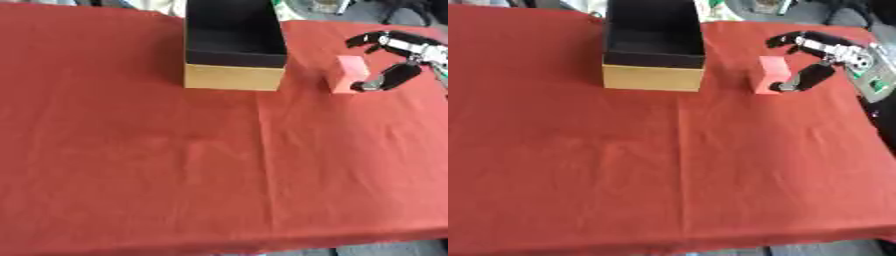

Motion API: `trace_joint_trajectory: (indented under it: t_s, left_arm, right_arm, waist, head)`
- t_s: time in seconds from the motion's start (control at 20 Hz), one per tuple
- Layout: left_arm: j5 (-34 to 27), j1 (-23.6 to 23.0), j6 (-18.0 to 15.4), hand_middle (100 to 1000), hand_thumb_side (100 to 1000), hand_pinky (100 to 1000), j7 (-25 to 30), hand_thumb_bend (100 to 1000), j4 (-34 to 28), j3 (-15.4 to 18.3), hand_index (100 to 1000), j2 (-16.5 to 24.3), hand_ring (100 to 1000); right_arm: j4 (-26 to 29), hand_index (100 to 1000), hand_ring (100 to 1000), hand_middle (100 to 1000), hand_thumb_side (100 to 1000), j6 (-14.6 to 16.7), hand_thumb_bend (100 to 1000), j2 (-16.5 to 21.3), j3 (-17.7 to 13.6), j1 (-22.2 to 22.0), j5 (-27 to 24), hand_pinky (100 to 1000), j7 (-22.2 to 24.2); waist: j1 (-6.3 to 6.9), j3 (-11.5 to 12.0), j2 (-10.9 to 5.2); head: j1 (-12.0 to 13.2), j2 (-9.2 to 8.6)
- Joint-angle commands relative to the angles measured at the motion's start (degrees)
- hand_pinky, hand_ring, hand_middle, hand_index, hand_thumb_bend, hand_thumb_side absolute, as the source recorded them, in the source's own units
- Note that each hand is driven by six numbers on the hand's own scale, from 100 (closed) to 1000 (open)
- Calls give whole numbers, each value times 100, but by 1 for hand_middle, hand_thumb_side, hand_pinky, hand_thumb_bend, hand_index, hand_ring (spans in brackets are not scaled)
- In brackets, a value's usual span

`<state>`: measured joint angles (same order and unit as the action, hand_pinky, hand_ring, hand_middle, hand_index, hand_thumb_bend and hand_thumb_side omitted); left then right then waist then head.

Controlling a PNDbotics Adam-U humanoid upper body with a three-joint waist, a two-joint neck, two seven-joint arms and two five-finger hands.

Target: Pick up objects on the table and place them in the box.

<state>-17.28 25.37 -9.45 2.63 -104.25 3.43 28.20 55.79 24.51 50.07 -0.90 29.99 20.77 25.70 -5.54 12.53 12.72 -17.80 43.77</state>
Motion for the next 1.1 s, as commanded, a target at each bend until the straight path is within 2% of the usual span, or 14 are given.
trace_joint_trajectory:
  t_s: [0.05, 0.7, 1.1]
  left_arm:
    - [5, 105, -8, 828, 317, 802, 32, 100, -72, 13, 919, 80, 874]
    - [-9, 136, -10, 830, 316, 803, 73, 100, -78, -12, 920, 54, 875]
    - [-14, 137, -4, 832, 315, 804, 89, 100, -83, -18, 921, 43, 877]
  right_arm:
    - [-133, 968, 971, 879, 196, 20, 461, 163, -117, 114, 104, 872, -63]
    - [-605, 969, 969, 872, 193, 119, 458, 85, -214, 270, 261, 868, -207]
    - [-664, 964, 952, 843, 176, 201, 496, 61, -215, 292, 338, 864, -237]
  waist:
    - [33, 9, -71]
    - [61, 55, -27]
    - [63, 60, -11]
  head:
    - [-35, 34]
    - [-91, 34]
    - [-116, 34]
